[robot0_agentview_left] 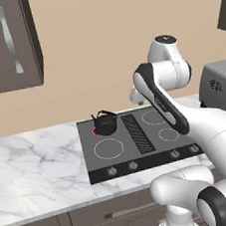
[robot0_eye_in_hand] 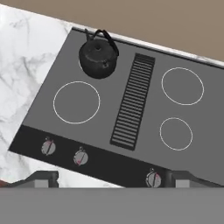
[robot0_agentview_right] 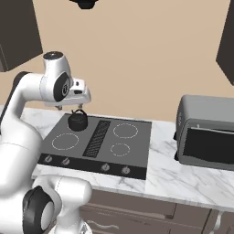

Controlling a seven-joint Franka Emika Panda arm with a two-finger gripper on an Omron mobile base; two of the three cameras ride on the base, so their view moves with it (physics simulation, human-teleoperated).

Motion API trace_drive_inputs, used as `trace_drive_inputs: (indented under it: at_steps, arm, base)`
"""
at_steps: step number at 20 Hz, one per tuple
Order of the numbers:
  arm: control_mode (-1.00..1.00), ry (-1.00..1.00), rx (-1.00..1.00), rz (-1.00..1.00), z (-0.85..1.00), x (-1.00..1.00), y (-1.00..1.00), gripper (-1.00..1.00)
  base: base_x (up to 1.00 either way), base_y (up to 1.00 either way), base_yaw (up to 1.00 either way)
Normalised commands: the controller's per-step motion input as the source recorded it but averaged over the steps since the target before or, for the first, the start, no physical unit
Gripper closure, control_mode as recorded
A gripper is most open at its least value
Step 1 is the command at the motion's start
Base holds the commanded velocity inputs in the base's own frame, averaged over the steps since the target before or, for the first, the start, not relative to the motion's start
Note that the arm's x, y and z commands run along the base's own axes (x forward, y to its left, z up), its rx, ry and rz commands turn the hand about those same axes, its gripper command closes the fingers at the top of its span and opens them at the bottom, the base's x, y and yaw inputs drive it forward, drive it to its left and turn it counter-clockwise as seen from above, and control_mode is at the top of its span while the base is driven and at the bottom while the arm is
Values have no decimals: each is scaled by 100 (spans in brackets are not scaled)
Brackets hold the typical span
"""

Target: The kettle is done boiling. Turn off the stove, then wait for 300 timesteps before moving the kettle to the dining table.

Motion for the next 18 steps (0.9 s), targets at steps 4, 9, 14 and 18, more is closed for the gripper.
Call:
trace_drive_inputs:
  at_steps: [4,9,14,18]
  arm:
    - [-100,0,-1,29,0,0,18,-100]
    - [-100,2,-2,30,0,0,26,-100]
    - [-100,1,-7,31,0,0,18,-100]
    - [-100,0,-13,30,0,0,13,-100]
  base:
    - [0,0,0]
    - [0,0,0]
    - [0,0,0]
    - [0,0,0]
